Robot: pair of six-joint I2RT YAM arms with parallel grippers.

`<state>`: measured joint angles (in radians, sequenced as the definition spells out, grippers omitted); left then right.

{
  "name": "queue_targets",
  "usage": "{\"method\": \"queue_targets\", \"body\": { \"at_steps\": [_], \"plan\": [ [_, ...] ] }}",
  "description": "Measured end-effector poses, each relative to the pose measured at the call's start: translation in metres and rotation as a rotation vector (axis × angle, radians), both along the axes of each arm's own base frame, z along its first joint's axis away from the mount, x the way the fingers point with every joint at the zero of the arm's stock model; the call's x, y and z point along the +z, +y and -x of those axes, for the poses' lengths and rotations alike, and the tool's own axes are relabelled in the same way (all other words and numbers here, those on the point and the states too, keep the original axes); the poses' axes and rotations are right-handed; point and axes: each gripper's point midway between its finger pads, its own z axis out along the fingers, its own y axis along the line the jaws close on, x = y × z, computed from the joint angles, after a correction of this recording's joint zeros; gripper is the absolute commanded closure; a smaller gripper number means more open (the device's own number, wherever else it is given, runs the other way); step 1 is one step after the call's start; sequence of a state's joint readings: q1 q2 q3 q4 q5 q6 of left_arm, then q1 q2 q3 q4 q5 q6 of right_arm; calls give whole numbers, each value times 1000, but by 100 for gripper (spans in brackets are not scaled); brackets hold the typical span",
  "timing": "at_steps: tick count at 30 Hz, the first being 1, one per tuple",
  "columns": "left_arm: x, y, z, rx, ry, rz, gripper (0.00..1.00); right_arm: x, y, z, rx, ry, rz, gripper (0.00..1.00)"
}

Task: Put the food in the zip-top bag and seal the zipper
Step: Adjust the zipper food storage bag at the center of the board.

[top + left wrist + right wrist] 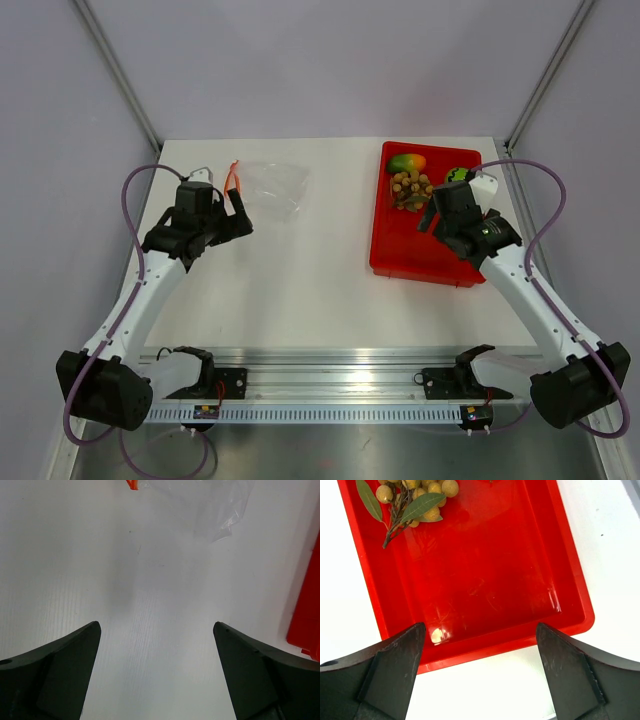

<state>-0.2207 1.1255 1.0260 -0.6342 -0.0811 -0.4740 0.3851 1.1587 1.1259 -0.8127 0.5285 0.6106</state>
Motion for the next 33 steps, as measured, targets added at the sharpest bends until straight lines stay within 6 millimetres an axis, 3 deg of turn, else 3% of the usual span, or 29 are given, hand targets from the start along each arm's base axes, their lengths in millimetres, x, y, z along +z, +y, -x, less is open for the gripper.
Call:
{"method": "queue_targets", "body": {
  "at_steps": [9, 12, 15, 19, 21, 30, 33],
  "plan": [
    [-10, -2, -5, -20, 34, -16, 1, -10, 10, 3, 57, 7, -36, 1],
    [-12, -5, -19, -29, 53, 5, 1, -10, 12, 3, 72, 2, -44, 1],
    [-4, -7, -48, -20, 60, 28, 1, -8, 14, 3, 79, -5, -51, 1],
    [7, -5, -101, 9, 54, 59, 1, -8, 16, 4, 91, -7, -64, 0],
    [4, -1, -120, 30, 63, 77, 1, -6, 15, 7, 92, -13, -67, 1],
    [-44, 15, -195, 97, 145, 159, 13, 4, 12, 14, 94, -57, -83, 1],
    [-65, 14, -217, 106, 173, 187, 28, 2, 13, 15, 99, -50, -87, 1]
  ]
}}
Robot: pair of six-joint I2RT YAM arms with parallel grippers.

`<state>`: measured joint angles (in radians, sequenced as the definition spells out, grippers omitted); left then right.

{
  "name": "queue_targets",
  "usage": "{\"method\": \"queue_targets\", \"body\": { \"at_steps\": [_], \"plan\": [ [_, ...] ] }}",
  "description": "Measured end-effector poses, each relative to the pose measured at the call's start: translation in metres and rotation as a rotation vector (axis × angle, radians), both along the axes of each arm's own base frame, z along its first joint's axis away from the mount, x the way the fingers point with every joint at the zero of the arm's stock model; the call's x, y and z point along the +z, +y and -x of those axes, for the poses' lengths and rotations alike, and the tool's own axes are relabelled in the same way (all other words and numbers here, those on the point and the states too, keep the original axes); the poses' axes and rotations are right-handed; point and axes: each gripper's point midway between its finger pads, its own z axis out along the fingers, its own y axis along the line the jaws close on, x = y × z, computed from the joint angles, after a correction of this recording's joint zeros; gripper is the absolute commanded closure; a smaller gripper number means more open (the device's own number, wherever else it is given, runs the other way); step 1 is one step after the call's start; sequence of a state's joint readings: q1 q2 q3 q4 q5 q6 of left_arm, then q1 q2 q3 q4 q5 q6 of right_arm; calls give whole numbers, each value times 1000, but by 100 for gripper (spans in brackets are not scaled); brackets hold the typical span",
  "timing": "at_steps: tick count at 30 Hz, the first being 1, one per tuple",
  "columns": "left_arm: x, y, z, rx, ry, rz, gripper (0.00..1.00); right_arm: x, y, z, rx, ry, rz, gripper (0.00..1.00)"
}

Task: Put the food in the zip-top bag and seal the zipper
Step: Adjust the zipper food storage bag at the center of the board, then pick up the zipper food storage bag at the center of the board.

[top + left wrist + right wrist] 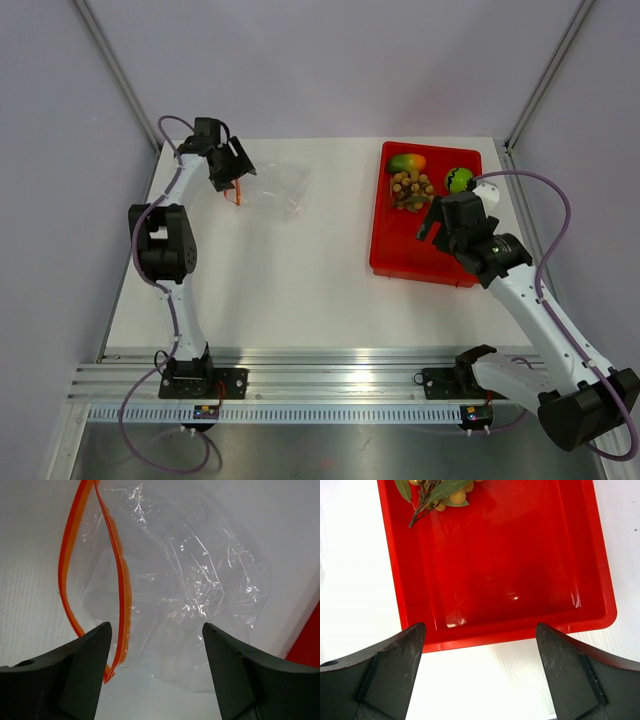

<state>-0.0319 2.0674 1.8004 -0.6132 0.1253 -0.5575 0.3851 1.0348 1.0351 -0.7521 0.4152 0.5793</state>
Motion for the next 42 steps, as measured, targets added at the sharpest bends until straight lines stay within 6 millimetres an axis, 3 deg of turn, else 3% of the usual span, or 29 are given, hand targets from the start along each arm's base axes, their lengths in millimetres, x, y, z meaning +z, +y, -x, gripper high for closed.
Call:
{"method": "queue_targets", "body": {
  "at_steps": [2, 5, 8, 12, 19, 21, 27, 30, 33, 39, 42],
  "plan": [
    [-17, -4, -5, -6, 29, 18, 38, -2, 2, 0, 8, 7, -5, 0],
    [-34, -11, 0, -19, 73, 51, 39, -6, 4, -1, 13, 22, -5, 1],
    [-42, -23, 11, -48, 83, 80, 33, -10, 5, -1, 17, 34, -4, 0],
    [-46, -52, 42, -119, 104, 104, 25, -14, 8, 1, 31, 45, -16, 1],
    [-19, -141, 106, -388, 72, 98, 19, -17, 13, 3, 51, 57, -40, 0],
    [-5, -150, 118, -435, 43, 82, 19, -18, 15, 3, 55, 59, -48, 1],
    [41, -113, 117, -415, -98, -83, 21, -18, 22, 2, 66, 55, -80, 1],
    [47, -89, 113, -408, -133, -220, 25, -18, 28, 3, 79, 55, -96, 1],
    [36, -73, 112, -437, -146, -359, 29, -20, 32, 4, 85, 62, -106, 1],
    [-13, -56, 143, -686, -162, -606, 33, -23, 37, 6, 97, 72, -118, 1],
    [-27, -51, 147, -785, -199, -681, 33, -24, 37, 5, 97, 76, -117, 1]
  ]
}}
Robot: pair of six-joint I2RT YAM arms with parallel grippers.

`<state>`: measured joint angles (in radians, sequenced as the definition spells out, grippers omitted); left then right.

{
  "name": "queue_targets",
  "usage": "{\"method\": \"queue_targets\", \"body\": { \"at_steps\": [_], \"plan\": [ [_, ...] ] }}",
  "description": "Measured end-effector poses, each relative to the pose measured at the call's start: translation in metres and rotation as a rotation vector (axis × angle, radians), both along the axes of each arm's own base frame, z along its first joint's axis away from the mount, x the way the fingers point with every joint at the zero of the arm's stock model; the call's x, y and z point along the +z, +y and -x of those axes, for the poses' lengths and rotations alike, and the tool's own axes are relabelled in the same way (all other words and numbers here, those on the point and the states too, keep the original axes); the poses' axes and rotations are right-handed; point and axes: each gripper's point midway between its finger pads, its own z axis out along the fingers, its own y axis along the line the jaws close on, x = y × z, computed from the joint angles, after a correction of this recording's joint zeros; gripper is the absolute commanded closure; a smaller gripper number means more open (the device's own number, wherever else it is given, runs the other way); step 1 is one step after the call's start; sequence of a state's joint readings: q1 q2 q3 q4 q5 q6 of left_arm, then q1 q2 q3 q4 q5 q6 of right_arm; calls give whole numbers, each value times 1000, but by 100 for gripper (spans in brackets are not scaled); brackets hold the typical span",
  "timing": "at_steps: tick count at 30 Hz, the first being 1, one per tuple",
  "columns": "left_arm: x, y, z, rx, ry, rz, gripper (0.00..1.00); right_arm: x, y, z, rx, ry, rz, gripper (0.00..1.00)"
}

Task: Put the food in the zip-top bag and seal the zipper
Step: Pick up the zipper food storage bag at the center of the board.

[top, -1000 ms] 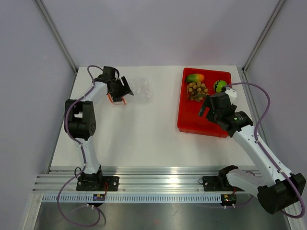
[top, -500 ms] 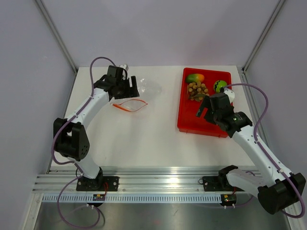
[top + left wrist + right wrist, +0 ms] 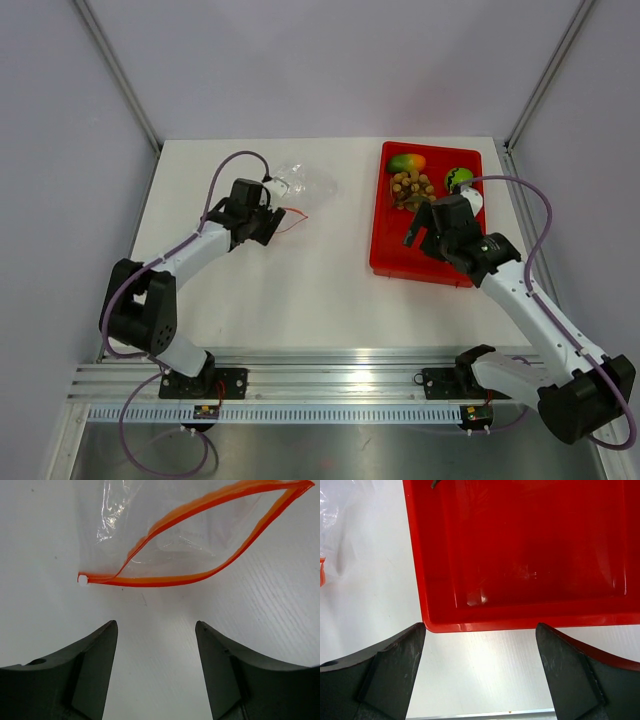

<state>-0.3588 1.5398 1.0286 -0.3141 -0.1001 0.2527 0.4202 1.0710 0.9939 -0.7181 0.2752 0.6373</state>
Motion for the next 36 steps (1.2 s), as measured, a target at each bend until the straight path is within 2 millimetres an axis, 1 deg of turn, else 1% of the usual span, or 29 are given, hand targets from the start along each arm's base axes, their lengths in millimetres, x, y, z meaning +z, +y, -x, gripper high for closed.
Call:
{"method": "queue_targets", "body": {
  "at_steps": [3, 6, 11, 14, 15, 16, 18, 19, 22, 25, 29, 32, 34, 36],
  "plan": [
    [-2, -3, -10, -68, -46, -26, 34, -3, 1, -1, 0, 10, 4, 1],
    [-1, -8, -28, -101, -85, -31, 36, -7, 2, -2, 3, 24, 9, 1],
    [-18, -15, -55, -131, -79, -43, 40, -8, 2, -2, 5, 26, 8, 1],
    [-28, -16, -67, -133, -70, -53, 47, -9, 2, -2, 5, 27, 8, 1],
    [-31, -16, -70, -130, -75, -53, 54, -9, 2, -2, 5, 27, 8, 1],
    [-32, -15, -72, -126, -77, -53, 58, -11, 2, -2, 5, 29, 9, 1],
    [-31, -15, -76, -121, -91, -52, 74, -14, 2, -1, 5, 37, 12, 1],
    [-30, -15, -78, -122, -101, -49, 99, -16, 2, -1, 6, 41, 14, 1],
    [-27, -19, -85, -129, -108, -40, 100, -19, 4, -2, 8, 52, 16, 1],
    [-24, -27, -91, -131, -97, -3, 100, -22, 5, -3, 11, 60, 18, 1],
    [-14, -36, -87, -70, -35, 67, 100, -23, 11, -2, 28, 66, 2, 1],
    [6, -47, -85, 37, 31, 154, 100, -20, 23, -4, 50, 51, -27, 1],
    [24, -55, -87, 110, 58, 212, 100, -19, 37, -5, 75, 43, -57, 1],
    [35, -61, -80, 175, 90, 254, 100, -20, 54, -5, 107, 39, -78, 1]
  ]
}}
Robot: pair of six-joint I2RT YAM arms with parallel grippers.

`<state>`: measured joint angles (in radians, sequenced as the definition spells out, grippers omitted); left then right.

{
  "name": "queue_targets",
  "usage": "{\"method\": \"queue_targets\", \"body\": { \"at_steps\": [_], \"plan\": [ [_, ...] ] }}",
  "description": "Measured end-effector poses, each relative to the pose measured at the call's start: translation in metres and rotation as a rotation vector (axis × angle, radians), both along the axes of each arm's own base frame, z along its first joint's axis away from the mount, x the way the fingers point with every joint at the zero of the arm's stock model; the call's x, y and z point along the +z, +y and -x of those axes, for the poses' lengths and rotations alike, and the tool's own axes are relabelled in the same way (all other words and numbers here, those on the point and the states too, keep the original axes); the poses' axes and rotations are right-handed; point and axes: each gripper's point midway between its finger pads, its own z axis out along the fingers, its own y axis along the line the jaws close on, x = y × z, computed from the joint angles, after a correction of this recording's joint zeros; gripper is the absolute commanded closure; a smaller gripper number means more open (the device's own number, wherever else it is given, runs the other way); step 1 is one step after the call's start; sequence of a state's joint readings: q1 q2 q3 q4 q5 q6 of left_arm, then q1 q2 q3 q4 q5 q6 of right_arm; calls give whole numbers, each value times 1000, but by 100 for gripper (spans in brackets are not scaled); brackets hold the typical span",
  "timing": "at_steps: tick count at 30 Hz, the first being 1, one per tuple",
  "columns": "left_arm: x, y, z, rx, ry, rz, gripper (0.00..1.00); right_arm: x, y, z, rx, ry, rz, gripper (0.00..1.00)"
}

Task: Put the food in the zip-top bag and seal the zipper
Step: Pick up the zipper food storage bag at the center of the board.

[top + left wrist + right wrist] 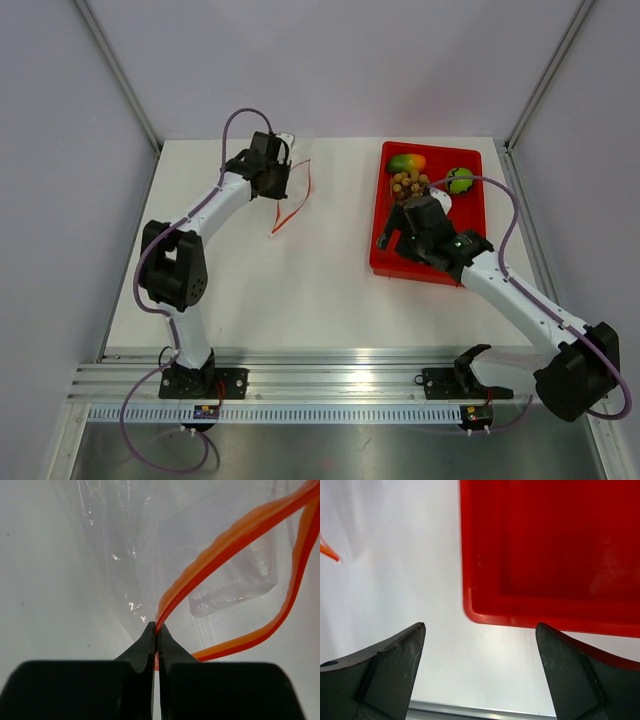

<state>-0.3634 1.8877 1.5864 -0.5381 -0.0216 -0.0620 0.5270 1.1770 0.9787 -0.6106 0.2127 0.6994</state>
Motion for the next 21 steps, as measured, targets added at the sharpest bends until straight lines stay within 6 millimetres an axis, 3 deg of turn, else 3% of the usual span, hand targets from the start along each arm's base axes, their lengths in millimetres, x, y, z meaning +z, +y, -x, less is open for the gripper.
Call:
{"method": "queue_targets", "body": {
  "at_steps": [7, 10, 17, 21],
  "plan": [
    [-8, -10, 64, 140, 207, 30, 100, 5, 85, -4, 162, -14, -70, 1],
    [2, -7, 86, 175, 238, 50, 100, 15, 113, -9, 204, -47, -120, 3],
    [45, -6, 108, 224, 197, 164, 100, 15, 156, -29, 225, -76, -241, 14],
    [47, -7, 118, 237, 208, 188, 100, 6, 177, -33, 244, -54, -279, 17]
  ]
}}
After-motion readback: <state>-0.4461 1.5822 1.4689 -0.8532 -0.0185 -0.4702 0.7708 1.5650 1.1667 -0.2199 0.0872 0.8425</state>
